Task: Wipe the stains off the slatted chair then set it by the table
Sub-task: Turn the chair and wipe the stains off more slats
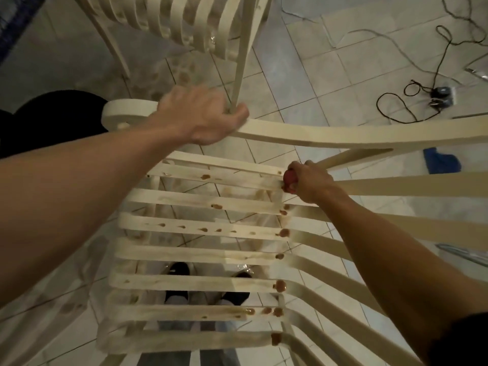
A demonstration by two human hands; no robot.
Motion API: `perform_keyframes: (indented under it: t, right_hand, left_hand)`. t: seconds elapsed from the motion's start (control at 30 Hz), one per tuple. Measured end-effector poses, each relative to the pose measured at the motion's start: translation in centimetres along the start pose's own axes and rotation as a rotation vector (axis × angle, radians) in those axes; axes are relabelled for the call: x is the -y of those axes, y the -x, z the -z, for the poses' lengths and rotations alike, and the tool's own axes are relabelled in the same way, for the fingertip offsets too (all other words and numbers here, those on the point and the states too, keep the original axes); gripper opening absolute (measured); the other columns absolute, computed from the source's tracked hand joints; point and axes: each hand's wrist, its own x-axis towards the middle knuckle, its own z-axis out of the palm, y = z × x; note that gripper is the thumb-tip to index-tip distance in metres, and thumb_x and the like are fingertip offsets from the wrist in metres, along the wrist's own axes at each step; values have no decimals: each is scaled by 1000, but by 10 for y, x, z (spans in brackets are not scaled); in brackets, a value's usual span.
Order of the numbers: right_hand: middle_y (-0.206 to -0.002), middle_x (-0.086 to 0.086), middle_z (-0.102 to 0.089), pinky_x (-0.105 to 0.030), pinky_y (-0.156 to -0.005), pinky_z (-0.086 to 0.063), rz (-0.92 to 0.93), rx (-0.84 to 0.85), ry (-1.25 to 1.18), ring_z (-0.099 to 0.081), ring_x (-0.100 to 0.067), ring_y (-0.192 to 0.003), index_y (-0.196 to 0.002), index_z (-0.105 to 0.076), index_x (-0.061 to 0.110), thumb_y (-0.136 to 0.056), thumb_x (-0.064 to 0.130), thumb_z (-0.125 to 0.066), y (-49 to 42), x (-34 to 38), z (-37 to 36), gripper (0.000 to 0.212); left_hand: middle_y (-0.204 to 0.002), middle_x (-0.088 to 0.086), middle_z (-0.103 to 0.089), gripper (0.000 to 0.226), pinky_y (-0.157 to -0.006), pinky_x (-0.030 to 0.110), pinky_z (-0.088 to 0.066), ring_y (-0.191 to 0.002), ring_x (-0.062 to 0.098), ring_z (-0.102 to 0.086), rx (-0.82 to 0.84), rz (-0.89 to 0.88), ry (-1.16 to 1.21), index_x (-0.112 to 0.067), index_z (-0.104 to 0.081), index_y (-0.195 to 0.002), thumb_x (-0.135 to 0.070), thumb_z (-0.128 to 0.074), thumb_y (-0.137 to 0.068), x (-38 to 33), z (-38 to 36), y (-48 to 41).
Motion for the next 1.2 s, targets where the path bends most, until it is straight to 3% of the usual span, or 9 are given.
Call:
perform_keyframes:
  t: [0.07, 0.23, 0.47, 0.53, 0.67, 0.87, 1.0, 1.2]
  right_hand:
    - [-116, -9, -53, -38, -79, -46, 7, 25, 45, -55, -32, -105, -131, -52, 21, -92, 27, -66, -5, 0, -2, 43]
    - [-125, -12, -55, -37, -84, -46, -7, 108, 59, -54, -32, -114, -136, -51, 20, -88, 26, -69, -17, 4, 0, 51]
    - [-106, -5, -60, -41, -89, -58, -66, 221, -74, -64, -24, -92, -120, -62, 25, -86, 16, -70, -35, 0, 6, 36]
    - [-102, -2, -61, -40, -87, -58, -59, 216, -81, -64, -20, -86, -114, -61, 29, -86, 15, -68, -36, 0, 3, 32]
    - [-114, 0, -60, -46, -89, -55, -17, 184, -23, -59, -26, -97, -111, -57, 41, -77, 24, -71, -37, 1, -6, 40]
    - [-124, -6, -57, -40, -86, -51, 47, 122, 28, -56, -28, -109, -131, -54, 27, -87, 17, -65, -32, 4, -13, 47]
    - [-126, -7, -53, -36, -79, -46, 72, 83, 32, -55, -30, -111, -133, -51, 27, -89, 18, -61, -30, 6, -19, 45]
    - [-123, -10, -53, -38, -88, -46, 105, 62, -76, -54, -31, -113, -132, -54, 25, -90, 13, -57, -26, 17, -22, 44]
  left_hand:
    - [-53, 4, -41, 65, -51, 31, -25, -48, 23, -38, -108, 30, -30, -13, -40, -53, -59, -29, -96, -5, 0, 6]
    - [-53, 5, -40, 64, -51, 31, -25, -48, 25, -37, -129, 59, -11, -12, -38, -50, -58, -32, -95, -6, -1, 6]
    - [-52, 5, -39, 66, -50, 30, -27, -48, 24, -38, -141, 51, -24, -12, -40, -49, -60, -30, -93, -4, -4, 3]
    - [-52, 4, -39, 66, -51, 30, -28, -47, 24, -38, -150, 44, -27, -12, -40, -49, -60, -29, -92, -4, -6, 3]
    - [-51, 3, -36, 65, -51, 29, -28, -47, 21, -35, -167, 29, -18, -12, -40, -50, -60, -28, -93, -3, -9, 4]
    - [-51, 4, -34, 64, -52, 29, -27, -47, 21, -33, -197, 21, -17, -11, -39, -50, -59, -29, -91, -3, -10, 4]
    - [-51, 2, -31, 62, -52, 28, -27, -47, 19, -30, -211, 12, -8, -13, -36, -50, -60, -28, -90, -2, -10, 5]
    - [-52, 1, -30, 61, -52, 28, -27, -47, 18, -29, -219, 9, 7, -14, -35, -50, -60, -29, -91, -2, -10, 6]
